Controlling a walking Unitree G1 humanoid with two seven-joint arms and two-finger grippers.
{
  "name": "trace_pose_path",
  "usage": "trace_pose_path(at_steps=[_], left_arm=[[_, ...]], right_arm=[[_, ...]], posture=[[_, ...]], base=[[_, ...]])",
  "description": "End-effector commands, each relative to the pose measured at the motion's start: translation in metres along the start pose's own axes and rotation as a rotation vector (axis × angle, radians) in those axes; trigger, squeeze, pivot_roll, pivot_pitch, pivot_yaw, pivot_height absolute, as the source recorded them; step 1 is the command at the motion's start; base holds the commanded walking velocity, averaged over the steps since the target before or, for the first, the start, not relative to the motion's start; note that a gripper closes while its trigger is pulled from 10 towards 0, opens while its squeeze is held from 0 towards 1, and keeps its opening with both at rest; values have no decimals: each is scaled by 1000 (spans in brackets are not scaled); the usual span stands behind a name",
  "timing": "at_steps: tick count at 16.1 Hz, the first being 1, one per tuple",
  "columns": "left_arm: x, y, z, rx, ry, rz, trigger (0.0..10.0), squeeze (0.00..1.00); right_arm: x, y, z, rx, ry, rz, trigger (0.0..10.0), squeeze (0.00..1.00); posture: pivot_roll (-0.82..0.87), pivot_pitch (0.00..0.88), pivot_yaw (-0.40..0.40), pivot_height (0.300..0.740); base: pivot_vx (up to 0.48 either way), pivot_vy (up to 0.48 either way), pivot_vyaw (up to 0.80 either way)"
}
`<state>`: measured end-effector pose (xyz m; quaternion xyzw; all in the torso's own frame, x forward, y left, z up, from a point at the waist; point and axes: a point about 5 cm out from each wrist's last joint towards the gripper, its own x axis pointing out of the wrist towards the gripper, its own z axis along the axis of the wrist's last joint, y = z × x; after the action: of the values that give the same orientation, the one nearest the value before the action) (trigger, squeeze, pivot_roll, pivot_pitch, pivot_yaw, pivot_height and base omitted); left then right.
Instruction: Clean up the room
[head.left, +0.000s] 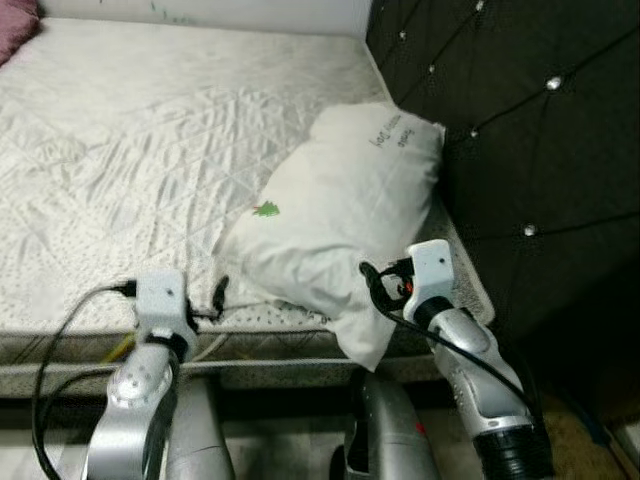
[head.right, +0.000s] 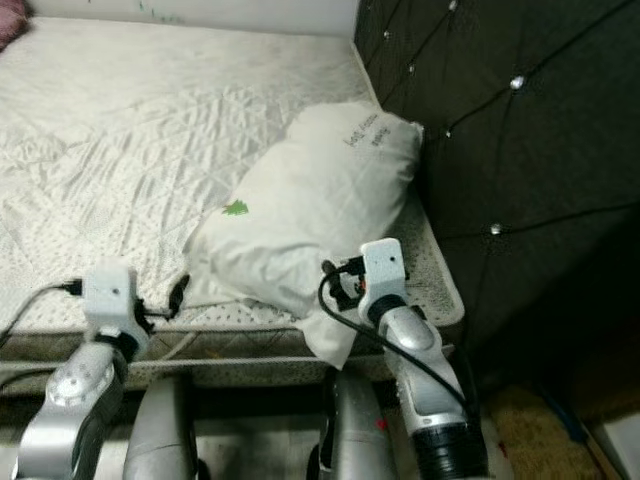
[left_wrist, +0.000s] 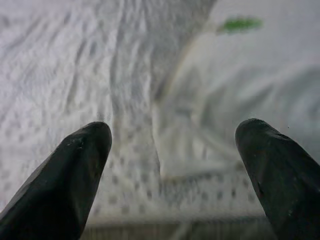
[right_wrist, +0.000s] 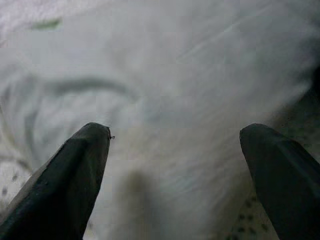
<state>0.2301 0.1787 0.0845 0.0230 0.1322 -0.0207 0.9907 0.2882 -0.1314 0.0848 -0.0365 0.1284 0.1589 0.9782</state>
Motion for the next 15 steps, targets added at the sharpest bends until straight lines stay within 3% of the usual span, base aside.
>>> trace_pose_path(at_steps=[1,4,5,6,7,15], left_arm=[[-4,-4,0,-5,15,-34,10000,0],[-14,-5,-1,-24,22,-60,10000,0],[-22,-3,-5,-29,46,-65,10000,0],[-22,-3,-5,-29,46,-65,10000,0],[-27,1,-9,-13,68,-66,10000,0],[-34,6,-5,13,101,-74,10000,0]], right_arm=[[3,-4,-6,-36,57,-2,10000,0],[7,-9,-11,-45,121,7,10000,0],[5,-6,-23,-45,222,103,10000,0],[5,-6,-23,-45,222,103,10000,0],[1,2,-30,-51,274,214,10000,0],[13,26,-25,-26,297,383,10000,0]], posture=[[41,86,-109,558],[68,104,-118,558],[75,107,-118,558],[75,107,-118,558],[94,103,-117,558],[138,85,-112,558]], base=[[0,0,0],[0,0,0],[0,0,0],[0,0,0],[0,0,0],[0,0,0]])
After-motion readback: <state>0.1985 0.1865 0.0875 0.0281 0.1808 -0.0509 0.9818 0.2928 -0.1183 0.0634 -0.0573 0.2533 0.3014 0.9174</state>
